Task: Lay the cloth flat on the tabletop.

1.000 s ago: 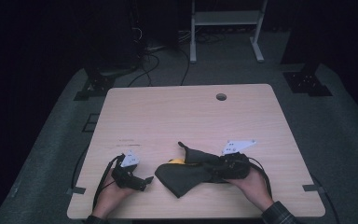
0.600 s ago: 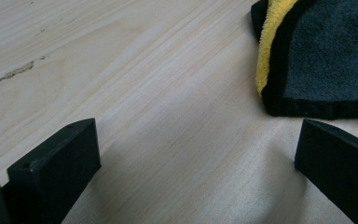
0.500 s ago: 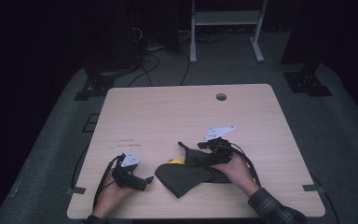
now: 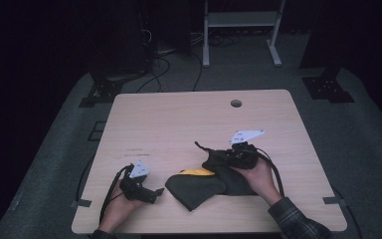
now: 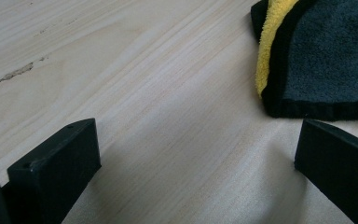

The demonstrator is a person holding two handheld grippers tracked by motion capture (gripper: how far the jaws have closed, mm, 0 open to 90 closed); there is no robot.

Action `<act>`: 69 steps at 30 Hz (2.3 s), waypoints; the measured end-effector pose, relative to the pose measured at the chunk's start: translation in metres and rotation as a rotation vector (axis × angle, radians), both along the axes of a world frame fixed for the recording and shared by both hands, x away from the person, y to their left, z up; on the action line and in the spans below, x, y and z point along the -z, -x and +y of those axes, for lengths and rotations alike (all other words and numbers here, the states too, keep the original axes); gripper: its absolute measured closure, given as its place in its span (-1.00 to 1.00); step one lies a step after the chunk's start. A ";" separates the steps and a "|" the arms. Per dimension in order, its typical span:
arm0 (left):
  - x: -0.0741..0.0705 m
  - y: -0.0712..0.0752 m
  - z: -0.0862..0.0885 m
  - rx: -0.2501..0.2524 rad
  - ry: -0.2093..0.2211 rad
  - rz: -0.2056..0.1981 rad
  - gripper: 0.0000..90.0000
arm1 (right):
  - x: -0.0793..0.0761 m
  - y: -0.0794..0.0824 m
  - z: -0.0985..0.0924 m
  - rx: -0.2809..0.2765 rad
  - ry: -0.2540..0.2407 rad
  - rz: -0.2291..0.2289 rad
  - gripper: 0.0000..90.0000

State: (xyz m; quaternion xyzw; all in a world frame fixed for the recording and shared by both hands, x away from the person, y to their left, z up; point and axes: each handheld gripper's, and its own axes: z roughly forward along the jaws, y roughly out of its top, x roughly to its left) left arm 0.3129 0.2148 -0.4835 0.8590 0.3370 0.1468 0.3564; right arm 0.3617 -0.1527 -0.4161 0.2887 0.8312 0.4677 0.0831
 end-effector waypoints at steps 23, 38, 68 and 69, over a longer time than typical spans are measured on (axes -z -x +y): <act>0.000 0.000 -0.001 -0.006 -0.004 0.001 -1.00 | 0.029 -0.017 -0.119 0.324 0.126 0.062 0.80; -0.025 -0.018 -0.032 0.072 0.064 -0.056 -0.57 | 0.033 -0.015 -0.131 0.371 0.129 0.063 0.11; -0.018 -0.056 -0.034 0.018 -0.003 -0.012 0.70 | 0.051 -0.054 -0.126 0.399 0.118 0.049 -0.02; -0.018 -0.056 -0.034 0.018 -0.003 -0.012 0.58 | 0.052 -0.055 -0.124 0.402 0.134 0.043 -0.02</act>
